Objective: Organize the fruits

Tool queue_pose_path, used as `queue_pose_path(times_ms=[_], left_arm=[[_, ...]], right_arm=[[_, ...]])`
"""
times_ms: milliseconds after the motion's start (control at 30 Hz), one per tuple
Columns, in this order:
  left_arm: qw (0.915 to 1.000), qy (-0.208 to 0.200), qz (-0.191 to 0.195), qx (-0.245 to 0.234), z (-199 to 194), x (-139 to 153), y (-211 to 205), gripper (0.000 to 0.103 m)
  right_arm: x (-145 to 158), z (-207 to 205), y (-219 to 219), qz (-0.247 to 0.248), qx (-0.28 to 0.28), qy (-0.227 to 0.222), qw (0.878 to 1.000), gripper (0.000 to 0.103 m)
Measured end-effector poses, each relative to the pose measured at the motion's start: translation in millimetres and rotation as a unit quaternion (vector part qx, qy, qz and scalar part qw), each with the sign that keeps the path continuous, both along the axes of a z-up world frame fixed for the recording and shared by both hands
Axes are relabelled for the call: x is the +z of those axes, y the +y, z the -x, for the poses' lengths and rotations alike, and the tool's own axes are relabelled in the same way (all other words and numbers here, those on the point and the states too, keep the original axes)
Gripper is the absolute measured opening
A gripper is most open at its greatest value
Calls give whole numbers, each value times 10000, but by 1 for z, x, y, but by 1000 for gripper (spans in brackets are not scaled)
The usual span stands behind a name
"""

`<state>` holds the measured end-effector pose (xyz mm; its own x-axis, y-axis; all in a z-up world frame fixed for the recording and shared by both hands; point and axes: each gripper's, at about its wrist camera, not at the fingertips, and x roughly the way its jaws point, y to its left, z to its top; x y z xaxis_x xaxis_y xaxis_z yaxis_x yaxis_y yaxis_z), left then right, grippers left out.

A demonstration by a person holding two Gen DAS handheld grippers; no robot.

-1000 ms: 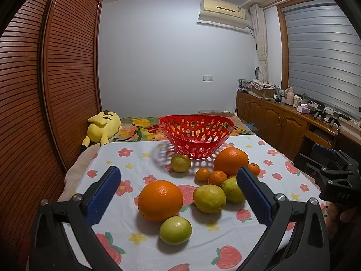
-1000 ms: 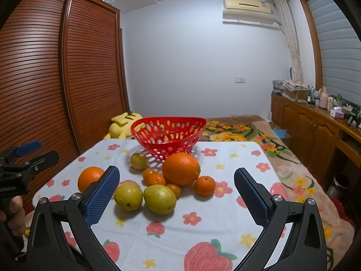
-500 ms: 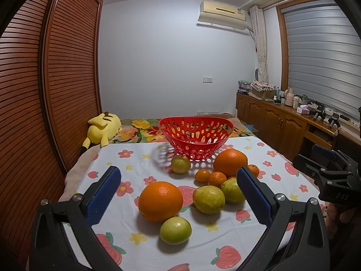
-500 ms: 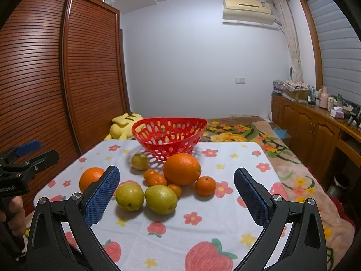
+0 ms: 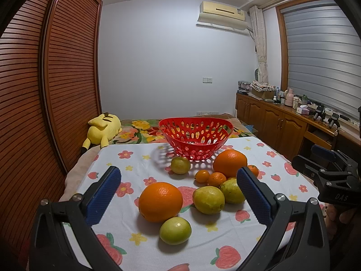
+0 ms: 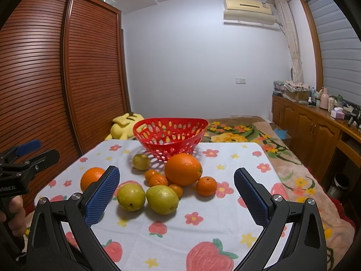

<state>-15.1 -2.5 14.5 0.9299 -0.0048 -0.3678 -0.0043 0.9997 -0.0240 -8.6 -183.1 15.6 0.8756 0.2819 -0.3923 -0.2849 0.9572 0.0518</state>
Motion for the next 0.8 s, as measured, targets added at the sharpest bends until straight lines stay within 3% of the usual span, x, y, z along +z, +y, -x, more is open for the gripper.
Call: queue_pose_path(times_ms=[800], left_arm=[[10000,13,19,-33,1,2,0,103]], right_arm=[[1,-1,7,15,30,28,10000,103]])
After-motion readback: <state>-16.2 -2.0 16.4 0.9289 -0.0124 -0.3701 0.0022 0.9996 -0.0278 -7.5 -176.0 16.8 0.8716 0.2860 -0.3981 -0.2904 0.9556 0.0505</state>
